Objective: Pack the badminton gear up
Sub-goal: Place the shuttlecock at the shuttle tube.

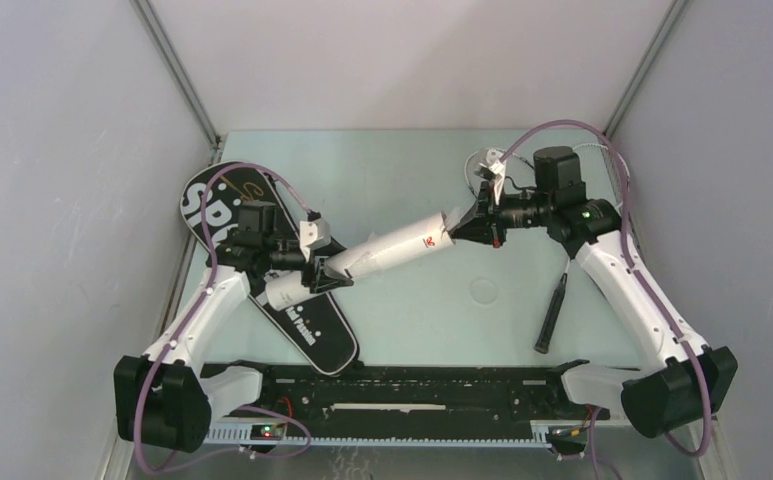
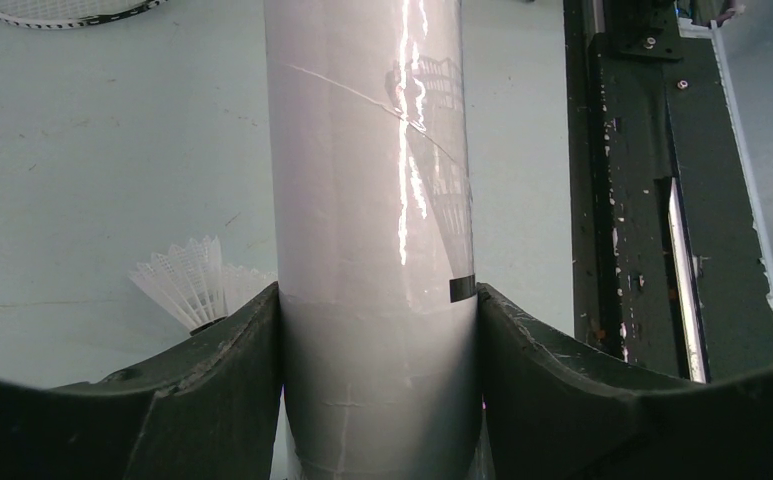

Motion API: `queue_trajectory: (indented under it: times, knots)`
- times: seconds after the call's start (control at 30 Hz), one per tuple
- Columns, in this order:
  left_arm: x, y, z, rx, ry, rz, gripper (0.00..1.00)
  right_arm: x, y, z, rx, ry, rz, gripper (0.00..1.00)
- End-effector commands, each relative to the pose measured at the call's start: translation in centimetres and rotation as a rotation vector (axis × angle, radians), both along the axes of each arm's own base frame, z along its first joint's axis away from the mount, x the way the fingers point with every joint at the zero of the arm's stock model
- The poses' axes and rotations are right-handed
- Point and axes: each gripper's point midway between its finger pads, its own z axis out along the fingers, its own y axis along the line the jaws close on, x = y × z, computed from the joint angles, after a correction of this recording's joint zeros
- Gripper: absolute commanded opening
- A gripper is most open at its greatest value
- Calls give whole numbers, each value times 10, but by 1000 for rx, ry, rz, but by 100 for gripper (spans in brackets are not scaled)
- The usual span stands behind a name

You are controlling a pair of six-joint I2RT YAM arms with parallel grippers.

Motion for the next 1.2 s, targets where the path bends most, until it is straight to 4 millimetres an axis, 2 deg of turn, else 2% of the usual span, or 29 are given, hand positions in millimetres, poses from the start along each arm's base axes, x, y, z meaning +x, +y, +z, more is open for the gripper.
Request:
queue_trajectory:
  times: [0.0,0.13,0.37,0.47,0.83,1.17]
  knots:
    - [4,-9,38,-63,-97,-56,40,-8,16,4,56,31,89,6]
    - [4,-8,39,-60,-104,-53,40,-16,19,3,80,48,154,22]
    - [5,-8,39,-60,-104,-53,40,-27,13,1,101,75,209,66]
    - [5,-9,38,-61,-103,-54,40,-31,12,1,131,104,243,77]
    - [5,-8,35,-53,-107,-49,40,-34,6,0,142,110,254,87]
    - [4,-9,37,-61,-99,-55,40,-45,28,-24,54,98,291,88]
